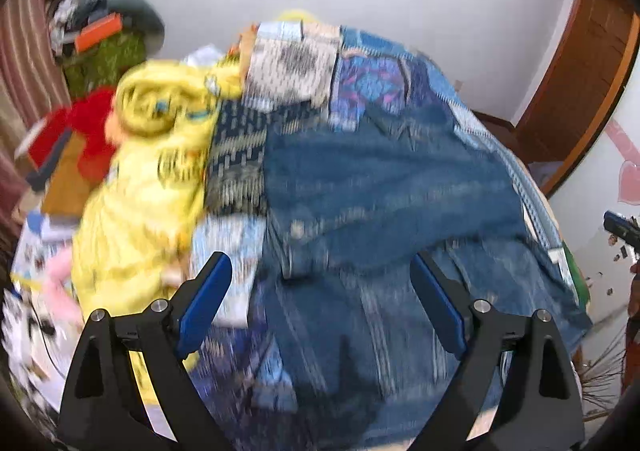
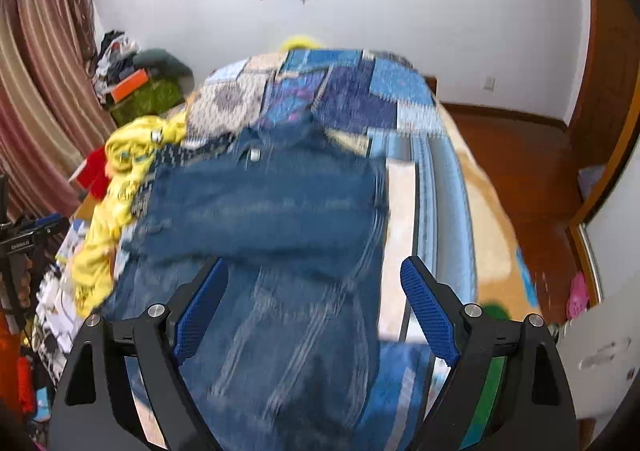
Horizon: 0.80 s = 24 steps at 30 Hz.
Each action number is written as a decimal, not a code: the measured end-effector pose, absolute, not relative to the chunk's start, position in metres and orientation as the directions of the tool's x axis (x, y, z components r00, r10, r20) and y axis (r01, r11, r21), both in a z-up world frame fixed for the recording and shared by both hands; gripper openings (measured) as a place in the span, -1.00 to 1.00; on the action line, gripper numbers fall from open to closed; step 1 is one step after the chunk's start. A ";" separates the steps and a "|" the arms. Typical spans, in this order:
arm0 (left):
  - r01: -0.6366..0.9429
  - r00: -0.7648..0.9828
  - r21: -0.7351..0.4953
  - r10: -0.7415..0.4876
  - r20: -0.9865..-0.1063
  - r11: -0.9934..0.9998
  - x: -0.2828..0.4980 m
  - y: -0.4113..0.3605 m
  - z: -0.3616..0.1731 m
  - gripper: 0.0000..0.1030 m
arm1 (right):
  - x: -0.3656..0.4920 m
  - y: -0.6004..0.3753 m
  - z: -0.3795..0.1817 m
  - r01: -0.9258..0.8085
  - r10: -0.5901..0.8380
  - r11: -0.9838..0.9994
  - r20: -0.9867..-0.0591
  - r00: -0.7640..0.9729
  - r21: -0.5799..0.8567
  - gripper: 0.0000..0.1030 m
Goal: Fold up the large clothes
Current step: 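Fold the held hem toward the collar with both grippers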
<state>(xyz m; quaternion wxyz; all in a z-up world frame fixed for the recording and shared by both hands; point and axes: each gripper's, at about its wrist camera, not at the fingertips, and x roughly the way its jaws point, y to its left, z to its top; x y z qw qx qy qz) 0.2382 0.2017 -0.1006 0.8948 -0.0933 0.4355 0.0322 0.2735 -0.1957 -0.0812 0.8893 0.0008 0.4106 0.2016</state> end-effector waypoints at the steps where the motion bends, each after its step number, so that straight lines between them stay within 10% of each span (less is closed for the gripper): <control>1: -0.152 0.603 -0.156 -0.033 -0.797 0.976 0.231 0.203 -0.110 0.76 | 0.267 -0.196 -0.088 -0.356 0.358 0.919 -0.739 0.571 0.169 0.67; 16: -0.357 0.446 -0.434 -0.258 -0.857 0.827 0.154 0.204 -0.228 0.72 | 0.204 -0.240 -0.174 -0.152 0.409 0.912 -0.815 0.409 0.382 0.67; 24: -0.358 0.442 -0.496 -0.324 -0.837 0.791 0.141 0.201 -0.240 0.05 | 0.185 -0.243 -0.184 -0.130 0.446 0.890 -0.782 0.436 0.436 0.24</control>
